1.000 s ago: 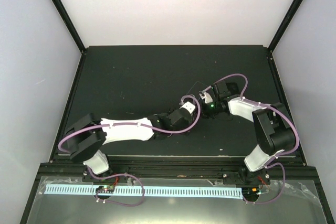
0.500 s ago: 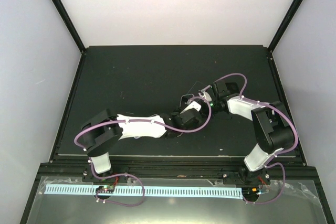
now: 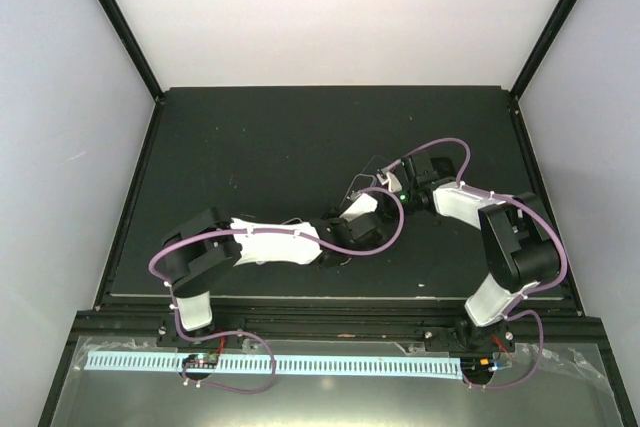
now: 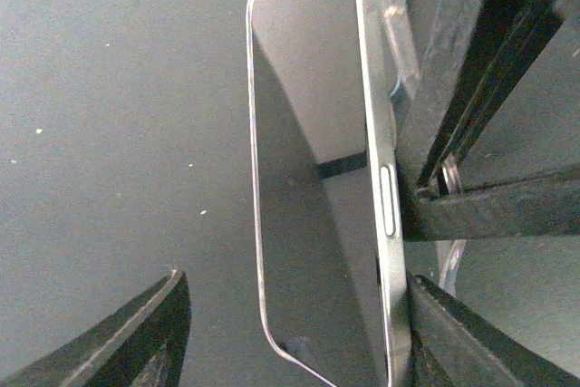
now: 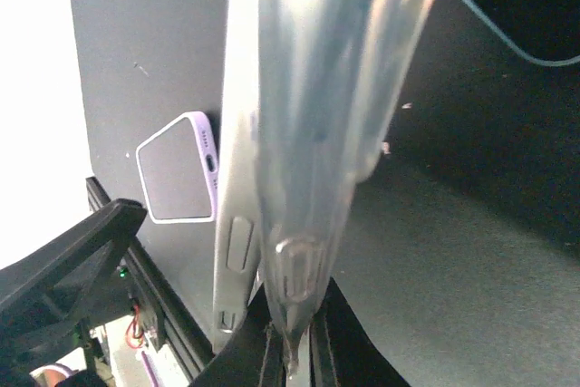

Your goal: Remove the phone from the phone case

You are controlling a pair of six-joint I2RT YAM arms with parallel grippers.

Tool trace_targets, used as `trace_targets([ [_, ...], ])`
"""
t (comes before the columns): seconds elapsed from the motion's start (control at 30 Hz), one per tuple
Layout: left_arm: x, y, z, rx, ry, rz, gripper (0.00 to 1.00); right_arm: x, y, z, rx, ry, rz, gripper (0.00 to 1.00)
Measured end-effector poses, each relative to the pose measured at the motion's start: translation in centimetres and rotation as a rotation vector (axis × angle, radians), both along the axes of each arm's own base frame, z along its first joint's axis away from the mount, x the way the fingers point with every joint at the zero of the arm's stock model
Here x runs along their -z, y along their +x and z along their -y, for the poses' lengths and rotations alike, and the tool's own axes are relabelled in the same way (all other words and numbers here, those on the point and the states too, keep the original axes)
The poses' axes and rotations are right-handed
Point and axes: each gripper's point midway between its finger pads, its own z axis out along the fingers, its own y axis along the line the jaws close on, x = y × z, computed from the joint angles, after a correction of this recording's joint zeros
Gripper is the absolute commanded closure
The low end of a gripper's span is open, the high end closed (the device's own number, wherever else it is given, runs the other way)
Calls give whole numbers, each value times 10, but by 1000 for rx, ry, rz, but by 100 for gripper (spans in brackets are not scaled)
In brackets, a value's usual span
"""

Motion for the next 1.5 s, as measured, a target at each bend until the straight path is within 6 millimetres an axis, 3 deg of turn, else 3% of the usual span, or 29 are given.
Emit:
trace_targets([
  [0.23, -1, -3, -1, 7, 42, 28, 76, -8, -1, -6, -23, 47, 7, 99],
  [0.43, -11, -4, 1, 12, 38, 22, 97, -14, 3, -10, -51, 46, 27, 99],
  [0.9, -38, -11, -19, 32, -83, -40, 98, -26, -3, -16, -121, 34, 97, 99],
  [1.07, -72, -4, -61, -47, -156, 9, 98, -7, 19, 17, -23, -127, 143, 99],
  [1.17, -84, 3, -77, -83, -200, 31, 98, -2, 23, 23, -16, -173, 166, 99],
  [1.33, -69, 18, -92, -118, -166, 16, 98, -2, 27, 32, -20, -231, 214, 99],
  [1.5, -37, 43, -94, -153, -17, -23, 99, -25, 48, 55, -2, -258, 315, 99],
])
